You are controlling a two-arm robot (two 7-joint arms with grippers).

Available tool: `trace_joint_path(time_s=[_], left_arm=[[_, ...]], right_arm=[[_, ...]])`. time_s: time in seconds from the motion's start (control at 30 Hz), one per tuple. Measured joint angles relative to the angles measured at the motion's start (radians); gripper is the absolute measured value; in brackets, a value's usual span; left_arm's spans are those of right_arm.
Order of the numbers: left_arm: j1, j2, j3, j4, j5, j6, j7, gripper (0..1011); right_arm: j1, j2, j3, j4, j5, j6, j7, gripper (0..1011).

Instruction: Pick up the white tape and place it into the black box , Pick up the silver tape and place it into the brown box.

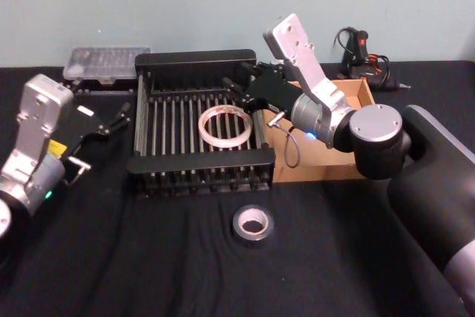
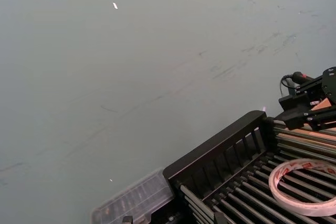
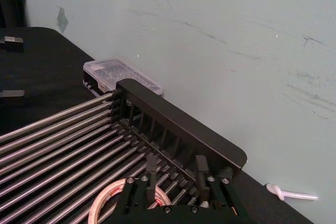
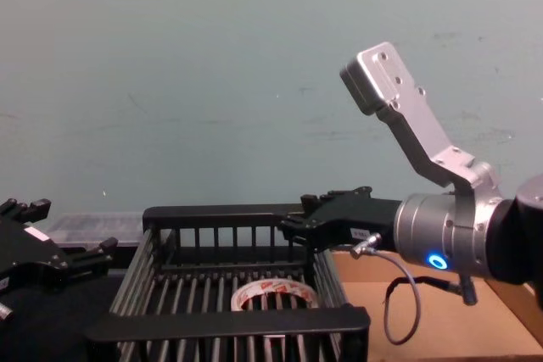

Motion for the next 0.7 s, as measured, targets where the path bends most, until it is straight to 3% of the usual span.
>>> trace_joint_path(time_s=[0.57,0.7], left_arm=[[0.000,0.000,0.000,0.000,0.000,0.000,0.000,1001],[0.000,0.000,0.000,0.000,0.000,0.000,0.000,1001]], right_arm=[[0.000,0.000,0.000,-0.001,0.001,0.001,0.000,969],[0.000,0.000,0.000,-0.001,0.001,0.001,0.000,1003]])
